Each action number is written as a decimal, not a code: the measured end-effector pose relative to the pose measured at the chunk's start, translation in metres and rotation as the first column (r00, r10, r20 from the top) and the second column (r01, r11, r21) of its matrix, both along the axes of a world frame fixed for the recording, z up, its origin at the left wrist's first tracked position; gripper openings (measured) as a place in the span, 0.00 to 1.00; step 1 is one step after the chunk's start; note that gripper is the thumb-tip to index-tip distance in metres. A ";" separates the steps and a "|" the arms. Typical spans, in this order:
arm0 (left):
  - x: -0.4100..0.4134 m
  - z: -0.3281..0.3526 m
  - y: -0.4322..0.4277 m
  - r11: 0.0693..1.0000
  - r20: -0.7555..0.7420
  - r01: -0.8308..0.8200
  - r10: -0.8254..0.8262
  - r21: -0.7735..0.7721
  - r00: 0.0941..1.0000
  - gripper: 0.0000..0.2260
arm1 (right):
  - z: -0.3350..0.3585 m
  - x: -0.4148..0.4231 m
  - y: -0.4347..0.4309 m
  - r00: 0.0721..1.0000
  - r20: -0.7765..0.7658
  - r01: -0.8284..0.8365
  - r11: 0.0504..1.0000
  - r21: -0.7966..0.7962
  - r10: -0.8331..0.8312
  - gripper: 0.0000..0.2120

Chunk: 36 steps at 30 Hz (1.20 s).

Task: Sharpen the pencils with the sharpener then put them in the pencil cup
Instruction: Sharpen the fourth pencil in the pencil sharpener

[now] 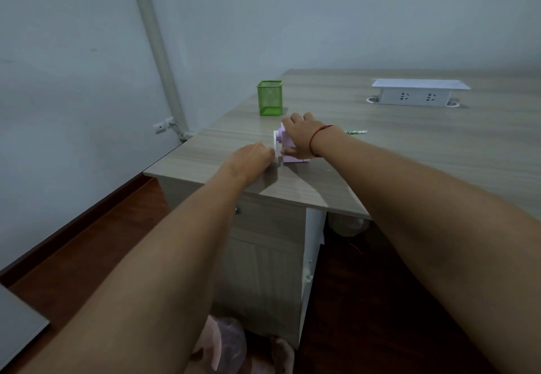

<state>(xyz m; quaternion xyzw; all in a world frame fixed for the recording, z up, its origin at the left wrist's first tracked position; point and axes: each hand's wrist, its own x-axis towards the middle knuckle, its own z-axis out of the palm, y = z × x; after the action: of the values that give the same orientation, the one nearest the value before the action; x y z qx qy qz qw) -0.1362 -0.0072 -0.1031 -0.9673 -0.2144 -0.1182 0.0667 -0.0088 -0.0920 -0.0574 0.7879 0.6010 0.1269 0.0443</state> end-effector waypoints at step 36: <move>-0.008 0.045 -0.004 0.985 0.102 0.059 -0.076 0.160 0.992 0.09 | 0.001 -0.004 0.008 0.994 -0.066 0.082 0.996 -0.025 -0.084 0.34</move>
<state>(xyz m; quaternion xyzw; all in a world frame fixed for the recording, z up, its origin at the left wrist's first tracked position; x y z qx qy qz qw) -0.1440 -0.0117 -0.0579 -0.9580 -0.1750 -0.1887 0.1266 -0.0129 -0.0837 -0.0561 0.8155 0.5702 0.0918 0.0384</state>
